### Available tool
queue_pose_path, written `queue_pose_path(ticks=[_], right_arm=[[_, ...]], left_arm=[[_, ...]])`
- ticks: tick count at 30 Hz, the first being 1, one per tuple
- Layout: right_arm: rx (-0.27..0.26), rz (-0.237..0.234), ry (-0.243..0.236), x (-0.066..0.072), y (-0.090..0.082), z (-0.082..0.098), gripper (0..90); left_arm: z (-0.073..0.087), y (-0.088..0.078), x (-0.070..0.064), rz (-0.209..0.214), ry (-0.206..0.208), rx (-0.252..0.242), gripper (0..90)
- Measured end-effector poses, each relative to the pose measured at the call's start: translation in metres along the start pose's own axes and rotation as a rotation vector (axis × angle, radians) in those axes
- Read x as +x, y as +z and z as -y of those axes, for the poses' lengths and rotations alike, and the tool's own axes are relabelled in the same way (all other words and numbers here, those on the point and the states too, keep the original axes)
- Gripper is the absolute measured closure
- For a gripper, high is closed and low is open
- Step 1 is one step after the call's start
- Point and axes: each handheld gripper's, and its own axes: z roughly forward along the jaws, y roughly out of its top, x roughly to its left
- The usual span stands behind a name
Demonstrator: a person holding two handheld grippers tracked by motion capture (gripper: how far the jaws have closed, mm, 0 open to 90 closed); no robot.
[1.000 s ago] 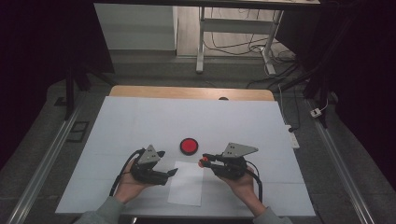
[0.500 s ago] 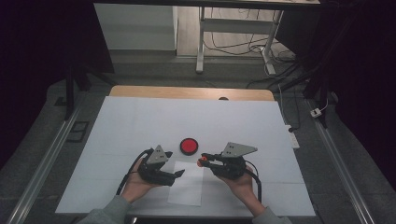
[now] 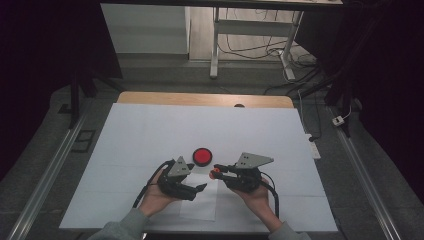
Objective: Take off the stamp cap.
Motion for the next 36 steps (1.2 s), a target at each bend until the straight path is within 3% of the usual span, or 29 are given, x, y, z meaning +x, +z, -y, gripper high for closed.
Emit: queue_pose_path(ticks=[17,36], right_arm=[[-0.001,0.001,0.001,0.000,0.001,0.000,71.6],[0.002,-0.001,0.002,0.000,0.002,0.001,71.7]], left_arm=[[-0.007,0.012,-0.008,0.021,0.021,-0.001,24.4],[-0.015,0.023,-0.012,0.041,0.038,-0.006,36.0]])
